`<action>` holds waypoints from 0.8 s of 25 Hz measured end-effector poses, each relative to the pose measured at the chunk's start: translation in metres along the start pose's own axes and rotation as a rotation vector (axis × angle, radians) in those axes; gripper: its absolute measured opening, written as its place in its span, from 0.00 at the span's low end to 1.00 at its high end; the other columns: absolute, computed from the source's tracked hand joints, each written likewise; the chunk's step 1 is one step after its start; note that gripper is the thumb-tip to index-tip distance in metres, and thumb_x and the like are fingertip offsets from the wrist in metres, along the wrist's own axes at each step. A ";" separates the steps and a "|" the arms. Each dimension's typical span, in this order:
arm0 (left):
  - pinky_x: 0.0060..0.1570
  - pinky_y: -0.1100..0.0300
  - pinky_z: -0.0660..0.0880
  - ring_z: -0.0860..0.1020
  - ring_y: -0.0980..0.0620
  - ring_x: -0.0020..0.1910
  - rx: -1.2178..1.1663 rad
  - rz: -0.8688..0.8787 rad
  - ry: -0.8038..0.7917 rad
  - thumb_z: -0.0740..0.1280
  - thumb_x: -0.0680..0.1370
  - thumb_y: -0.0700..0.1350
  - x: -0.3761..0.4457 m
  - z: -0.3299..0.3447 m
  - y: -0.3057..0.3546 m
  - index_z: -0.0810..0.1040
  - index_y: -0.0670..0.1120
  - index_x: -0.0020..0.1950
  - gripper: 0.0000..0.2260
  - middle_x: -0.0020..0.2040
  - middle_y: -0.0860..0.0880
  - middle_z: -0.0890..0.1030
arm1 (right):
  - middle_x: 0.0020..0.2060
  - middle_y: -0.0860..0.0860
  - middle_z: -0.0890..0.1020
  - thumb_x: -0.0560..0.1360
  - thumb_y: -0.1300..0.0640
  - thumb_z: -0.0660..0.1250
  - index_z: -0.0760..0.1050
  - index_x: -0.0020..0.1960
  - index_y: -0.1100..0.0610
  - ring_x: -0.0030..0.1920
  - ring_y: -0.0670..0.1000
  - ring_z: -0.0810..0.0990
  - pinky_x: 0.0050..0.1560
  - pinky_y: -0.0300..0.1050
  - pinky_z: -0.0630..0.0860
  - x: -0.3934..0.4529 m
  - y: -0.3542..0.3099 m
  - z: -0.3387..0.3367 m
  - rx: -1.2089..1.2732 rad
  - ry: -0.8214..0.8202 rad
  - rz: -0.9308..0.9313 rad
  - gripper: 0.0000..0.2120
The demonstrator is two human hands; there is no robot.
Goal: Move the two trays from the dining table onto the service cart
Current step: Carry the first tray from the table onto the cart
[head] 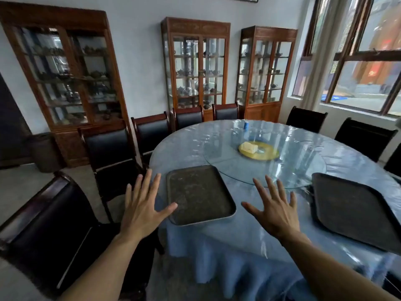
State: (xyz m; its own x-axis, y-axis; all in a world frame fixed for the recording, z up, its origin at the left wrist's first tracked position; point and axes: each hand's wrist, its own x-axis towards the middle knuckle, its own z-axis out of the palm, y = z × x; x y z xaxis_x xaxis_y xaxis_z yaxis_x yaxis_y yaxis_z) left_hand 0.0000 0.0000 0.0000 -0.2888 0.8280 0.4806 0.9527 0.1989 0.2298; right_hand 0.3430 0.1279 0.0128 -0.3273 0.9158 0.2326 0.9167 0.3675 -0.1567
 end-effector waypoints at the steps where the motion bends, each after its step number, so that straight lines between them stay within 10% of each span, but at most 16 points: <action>1: 0.75 0.48 0.34 0.38 0.51 0.78 0.007 -0.011 -0.019 0.49 0.71 0.77 -0.003 0.000 -0.006 0.40 0.55 0.79 0.45 0.80 0.52 0.40 | 0.80 0.47 0.41 0.70 0.21 0.40 0.39 0.78 0.37 0.78 0.53 0.36 0.75 0.64 0.41 0.001 -0.006 0.005 -0.017 -0.010 -0.006 0.41; 20: 0.76 0.45 0.40 0.43 0.49 0.79 0.004 -0.227 -0.280 0.44 0.73 0.75 0.107 0.155 -0.044 0.43 0.54 0.80 0.41 0.81 0.51 0.43 | 0.80 0.50 0.49 0.70 0.22 0.39 0.43 0.79 0.39 0.79 0.55 0.46 0.75 0.66 0.48 0.177 0.008 0.131 0.055 -0.236 0.030 0.41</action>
State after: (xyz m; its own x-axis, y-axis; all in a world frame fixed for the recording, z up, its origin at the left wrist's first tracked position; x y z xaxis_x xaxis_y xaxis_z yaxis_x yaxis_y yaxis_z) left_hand -0.0581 0.1609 -0.0906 -0.4567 0.8738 0.1669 0.8676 0.3961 0.3006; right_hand 0.2629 0.3139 -0.0727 -0.3510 0.9364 -0.0026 0.9150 0.3423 -0.2136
